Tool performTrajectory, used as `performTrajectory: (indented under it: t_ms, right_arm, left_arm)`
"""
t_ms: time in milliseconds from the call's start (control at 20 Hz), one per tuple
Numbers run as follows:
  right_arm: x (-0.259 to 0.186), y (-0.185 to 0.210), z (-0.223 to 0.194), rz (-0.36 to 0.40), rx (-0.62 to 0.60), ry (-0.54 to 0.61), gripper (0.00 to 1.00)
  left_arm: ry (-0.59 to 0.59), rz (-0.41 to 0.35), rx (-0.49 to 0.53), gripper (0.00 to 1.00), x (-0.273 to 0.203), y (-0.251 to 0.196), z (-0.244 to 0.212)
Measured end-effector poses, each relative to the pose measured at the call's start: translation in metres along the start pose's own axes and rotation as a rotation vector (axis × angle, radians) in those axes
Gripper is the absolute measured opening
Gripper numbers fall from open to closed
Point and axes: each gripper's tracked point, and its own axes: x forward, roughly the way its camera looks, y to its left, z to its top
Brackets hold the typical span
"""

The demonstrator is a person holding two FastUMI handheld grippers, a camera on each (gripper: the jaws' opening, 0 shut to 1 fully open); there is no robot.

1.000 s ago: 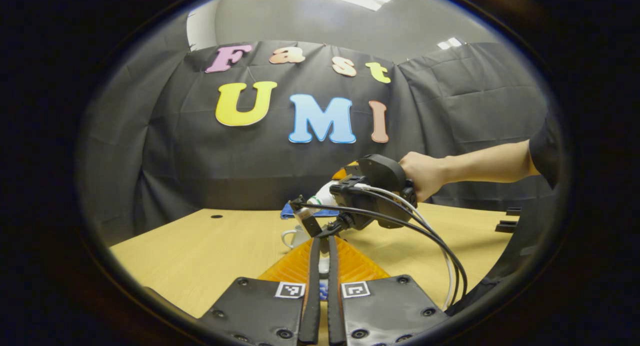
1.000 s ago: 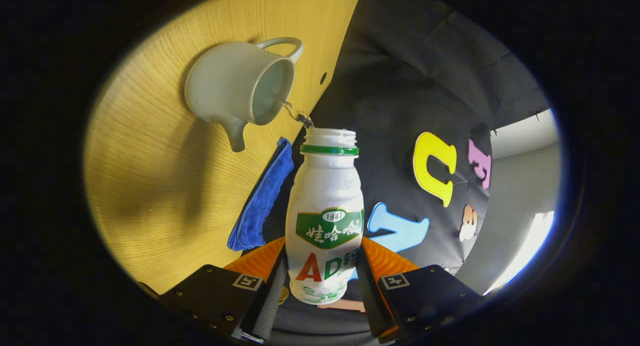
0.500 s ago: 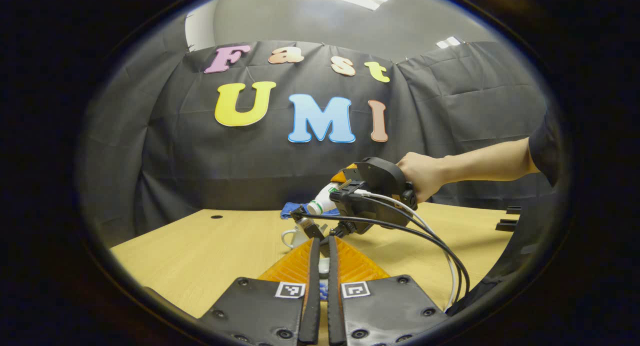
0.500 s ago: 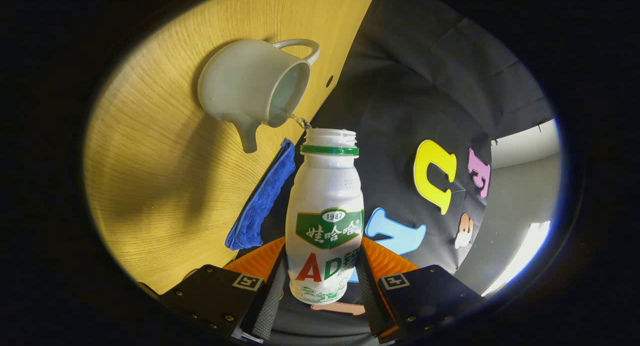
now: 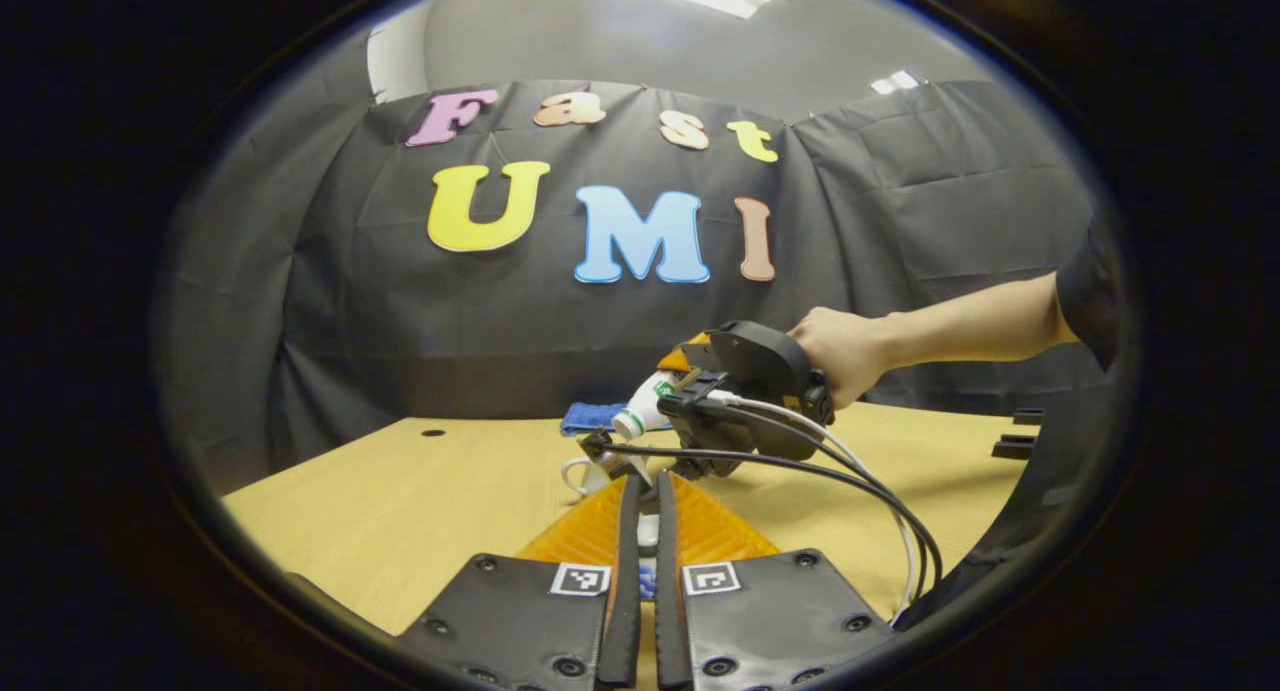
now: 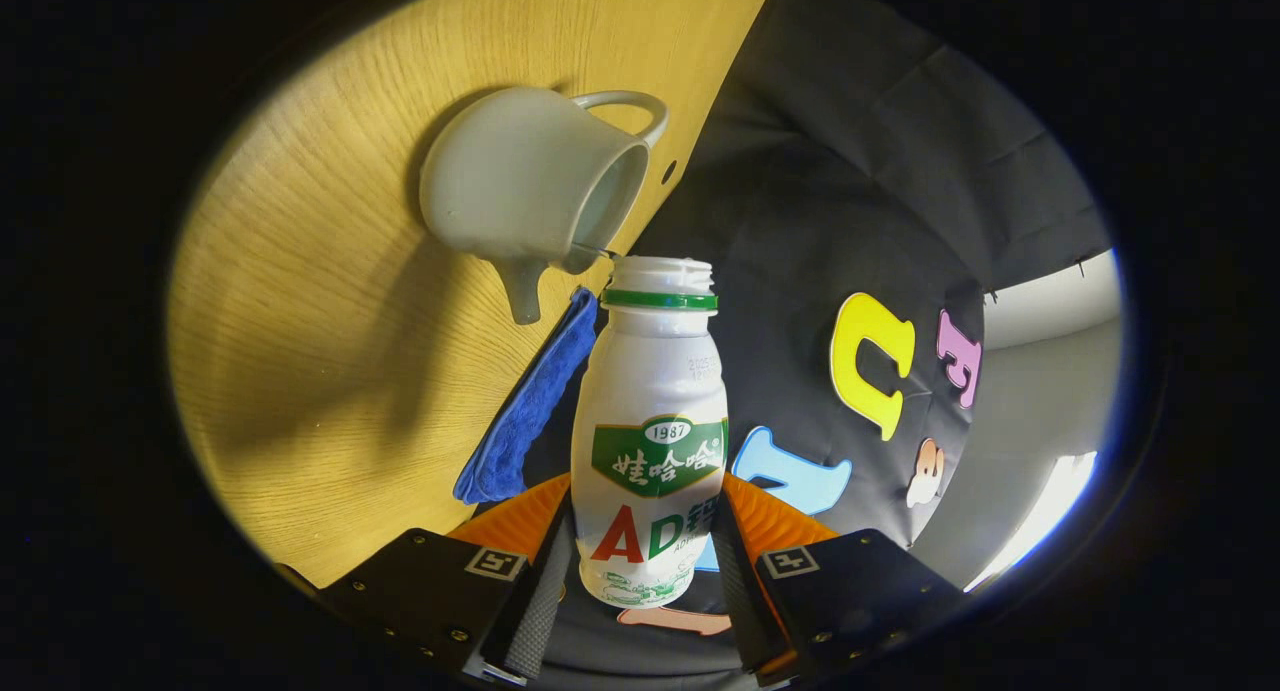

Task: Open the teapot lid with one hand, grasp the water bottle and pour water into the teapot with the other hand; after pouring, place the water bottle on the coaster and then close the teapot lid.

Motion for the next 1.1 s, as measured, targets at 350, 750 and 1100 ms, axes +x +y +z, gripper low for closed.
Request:
performTrajectory:
  t_ms: [350, 750, 1100]
  right_arm:
    - [0.002, 0.014, 0.002, 0.038, 0.079, 0.009, 0.71]
    - [-0.005, 0.04, 0.012, 0.188, 0.359, 0.018, 0.71]
    - [-0.013, 0.039, 0.014, 0.21, 0.711, 0.017, 0.71]
  left_arm:
    - [0.01, 0.001, -0.001, 0.12, 0.002, 0.001, -0.005]
    - [0.005, 0.004, 0.001, 0.17, 0.0, 0.0, -0.005]
    - [0.003, 0.015, -0.033, 0.17, 0.003, 0.008, -0.003]
